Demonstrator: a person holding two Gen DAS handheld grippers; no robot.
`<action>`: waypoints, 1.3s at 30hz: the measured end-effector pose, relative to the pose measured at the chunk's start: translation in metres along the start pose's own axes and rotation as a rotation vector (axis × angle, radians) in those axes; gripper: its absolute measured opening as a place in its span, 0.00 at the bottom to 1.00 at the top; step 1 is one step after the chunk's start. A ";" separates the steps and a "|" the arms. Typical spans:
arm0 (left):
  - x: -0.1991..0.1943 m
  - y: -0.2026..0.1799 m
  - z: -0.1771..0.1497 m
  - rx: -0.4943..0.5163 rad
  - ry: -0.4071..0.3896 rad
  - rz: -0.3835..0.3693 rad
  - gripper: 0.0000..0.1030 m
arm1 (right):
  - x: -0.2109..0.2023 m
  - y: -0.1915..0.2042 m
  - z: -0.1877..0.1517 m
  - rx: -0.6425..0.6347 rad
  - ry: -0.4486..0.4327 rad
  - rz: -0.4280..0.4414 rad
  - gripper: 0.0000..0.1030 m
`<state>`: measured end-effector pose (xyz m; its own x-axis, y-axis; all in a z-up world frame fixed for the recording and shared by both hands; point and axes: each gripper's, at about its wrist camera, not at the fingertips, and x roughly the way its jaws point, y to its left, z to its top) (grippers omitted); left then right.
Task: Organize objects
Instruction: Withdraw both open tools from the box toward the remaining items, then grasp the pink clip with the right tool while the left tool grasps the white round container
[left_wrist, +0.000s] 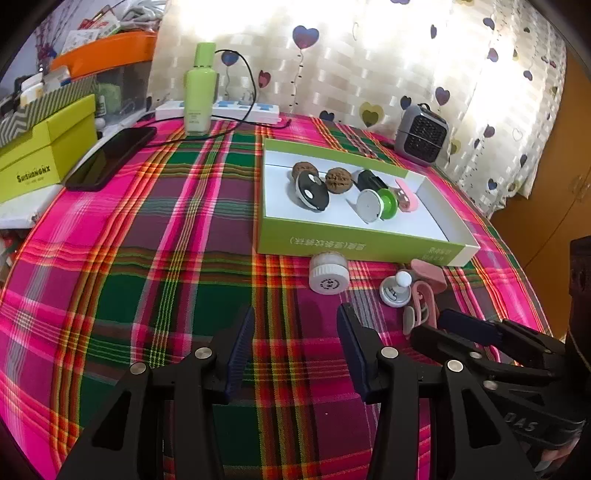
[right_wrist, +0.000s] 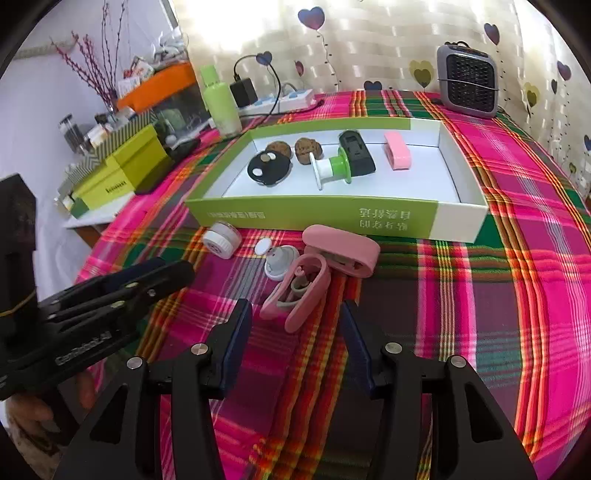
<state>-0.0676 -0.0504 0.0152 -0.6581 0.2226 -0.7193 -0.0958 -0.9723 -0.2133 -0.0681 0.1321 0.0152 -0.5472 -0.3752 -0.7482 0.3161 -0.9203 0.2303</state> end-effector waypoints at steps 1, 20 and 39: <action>0.001 0.000 0.000 -0.002 0.002 0.003 0.44 | 0.002 0.002 0.001 -0.009 -0.001 -0.009 0.49; 0.011 0.000 0.002 -0.014 0.026 0.006 0.44 | 0.010 0.003 0.008 -0.064 0.005 -0.111 0.45; 0.022 -0.009 0.013 0.013 0.049 -0.032 0.44 | 0.002 -0.007 0.003 -0.066 0.007 -0.122 0.24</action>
<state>-0.0907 -0.0373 0.0096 -0.6173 0.2567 -0.7436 -0.1264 -0.9654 -0.2283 -0.0736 0.1378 0.0134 -0.5796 -0.2600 -0.7723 0.2983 -0.9497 0.0959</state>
